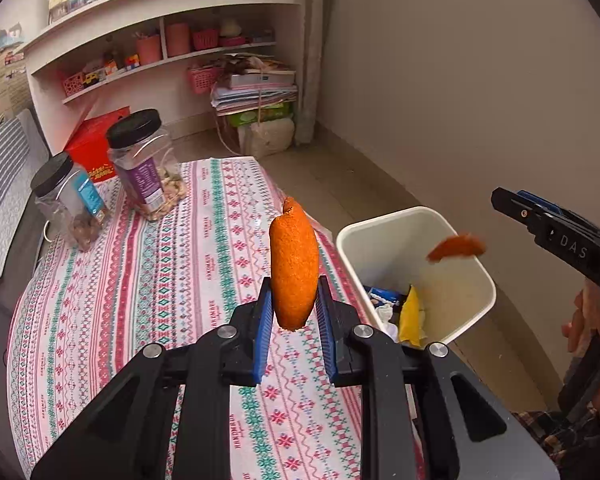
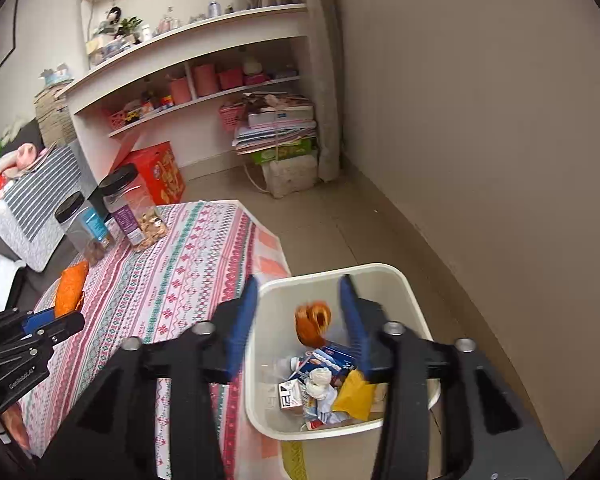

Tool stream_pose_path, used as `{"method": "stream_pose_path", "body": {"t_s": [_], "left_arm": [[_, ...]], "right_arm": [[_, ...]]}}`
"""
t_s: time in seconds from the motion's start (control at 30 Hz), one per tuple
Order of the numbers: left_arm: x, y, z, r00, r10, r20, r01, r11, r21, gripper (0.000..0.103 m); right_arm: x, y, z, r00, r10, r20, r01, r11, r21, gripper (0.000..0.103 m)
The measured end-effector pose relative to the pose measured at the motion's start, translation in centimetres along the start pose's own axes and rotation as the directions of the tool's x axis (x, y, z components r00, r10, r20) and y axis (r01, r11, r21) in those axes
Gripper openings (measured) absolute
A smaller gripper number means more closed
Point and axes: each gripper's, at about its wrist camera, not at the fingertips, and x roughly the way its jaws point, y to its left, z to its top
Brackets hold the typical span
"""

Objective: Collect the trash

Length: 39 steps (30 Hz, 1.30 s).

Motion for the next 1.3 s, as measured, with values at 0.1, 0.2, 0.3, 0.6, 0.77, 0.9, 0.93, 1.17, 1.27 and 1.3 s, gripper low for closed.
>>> {"method": "stream_pose_path", "body": {"t_s": [0.1, 0.2, 0.3, 0.6, 0.77, 0.9, 0.93, 1.17, 1.27, 1.3], "left_arm": [[0.8, -2.4, 0.6, 0.999, -0.033, -0.009, 0.033, 0.999, 0.034, 0.021], [1.8, -4.9, 1.4, 0.998, -0.064, -0.02, 0.065, 0.996, 0.057, 0.021], [3.4, -7.1, 2.3, 0.992, -0.115, -0.048, 0.117, 0.992, 0.049, 0.022], [4.5, -11.1, 4.9, 0.974, -0.223, -0.044, 0.223, 0.975, 0.001, 0.055], [0.1, -9.4, 3.5, 0.995, -0.08, 0.054, 0.076, 0.995, 0.057, 0.081], [-5.4, -7.0, 1.7, 0.979, 0.016, 0.205, -0.028, 0.998, 0.056, 0.096], [-6.4, -6.2, 1.4, 0.976, 0.03, 0.215, -0.04, 0.998, 0.039, 0.096], [-10.0, 0.8, -2.2, 0.984, 0.109, 0.143, -0.093, 0.989, -0.112, 0.096], [-11.4, 3.3, -4.4, 0.971, 0.173, 0.167, -0.151, 0.979, -0.138, 0.096], [-11.8, 4.1, -5.1, 0.966, 0.192, 0.173, -0.167, 0.974, -0.151, 0.096]], "right_arm": [[-1.2, -2.4, 0.0, 0.998, -0.049, 0.027, 0.047, 0.997, 0.054, 0.071], [-2.8, -4.3, -0.1, 0.991, -0.116, 0.067, 0.107, 0.985, 0.136, 0.086], [-5.0, -5.7, -1.0, 0.97, -0.212, 0.119, 0.181, 0.956, 0.229, 0.096], [-9.2, -7.1, -3.1, 0.92, -0.335, 0.204, 0.244, 0.896, 0.371, 0.096], [-10.6, -4.8, -2.6, 0.91, -0.317, 0.267, 0.228, 0.921, 0.317, 0.096], [-10.7, -1.6, -2.3, 0.935, -0.23, 0.27, 0.164, 0.955, 0.247, 0.096], [-10.8, -1.0, -2.4, 0.947, -0.183, 0.265, 0.119, 0.963, 0.24, 0.096], [-12.0, 5.5, -4.8, 0.96, -0.084, 0.268, 0.046, 0.988, 0.145, 0.096], [-11.8, 8.9, -5.7, 0.964, -0.097, 0.248, 0.078, 0.993, 0.083, 0.096], [-11.8, 10.0, -6.1, 0.964, -0.089, 0.252, 0.076, 0.995, 0.061, 0.096]]}}
